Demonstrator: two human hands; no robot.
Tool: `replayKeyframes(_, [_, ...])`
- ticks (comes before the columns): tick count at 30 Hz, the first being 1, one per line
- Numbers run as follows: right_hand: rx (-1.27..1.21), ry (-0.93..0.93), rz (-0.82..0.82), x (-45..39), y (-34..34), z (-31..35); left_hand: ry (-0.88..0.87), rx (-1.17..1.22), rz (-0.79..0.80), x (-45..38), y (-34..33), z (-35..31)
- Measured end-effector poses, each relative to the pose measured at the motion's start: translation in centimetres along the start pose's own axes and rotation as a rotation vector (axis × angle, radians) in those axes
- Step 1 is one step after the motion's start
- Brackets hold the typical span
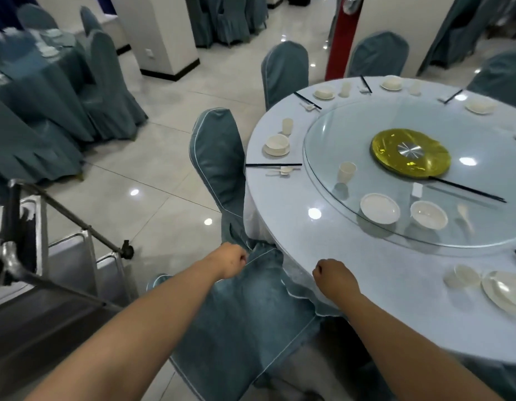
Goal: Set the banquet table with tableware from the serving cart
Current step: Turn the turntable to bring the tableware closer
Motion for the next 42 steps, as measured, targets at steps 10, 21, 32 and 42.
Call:
replayKeyframes(10, [-0.088, -0.241, -0.039, 1.9, -7.3, 9.6, -0.34, -0.221, 0.091, -3.8, 0.0, 6.8])
replayKeyframes(21, [-0.246, -0.08, 0.079, 7.6, -16.1, 21.9, -0.51, -0.431, 0.451, -1.0, -3.7, 16.1])
replayKeyframes(32, [-0.318, -0.058, 0.179, 13.7, -21.1, 26.1, -0.549, -0.623, 0.3, 1.8, -6.3, 19.4])
replayKeyframes(42, [-0.146, -0.141, 0.153, 16.8, -21.5, 24.7, -0.558, -0.551, 0.215, 5.0, -8.9, 18.8])
Point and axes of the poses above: each hand's wrist, its own x-axis away from the middle knuckle, its own y-axis out of the back of the hand, z = x × y, the point moved 5 cm from there along -x, towards the middle knuckle, and after that the axes turned 15 degrees about y, right-handed, at the moved point
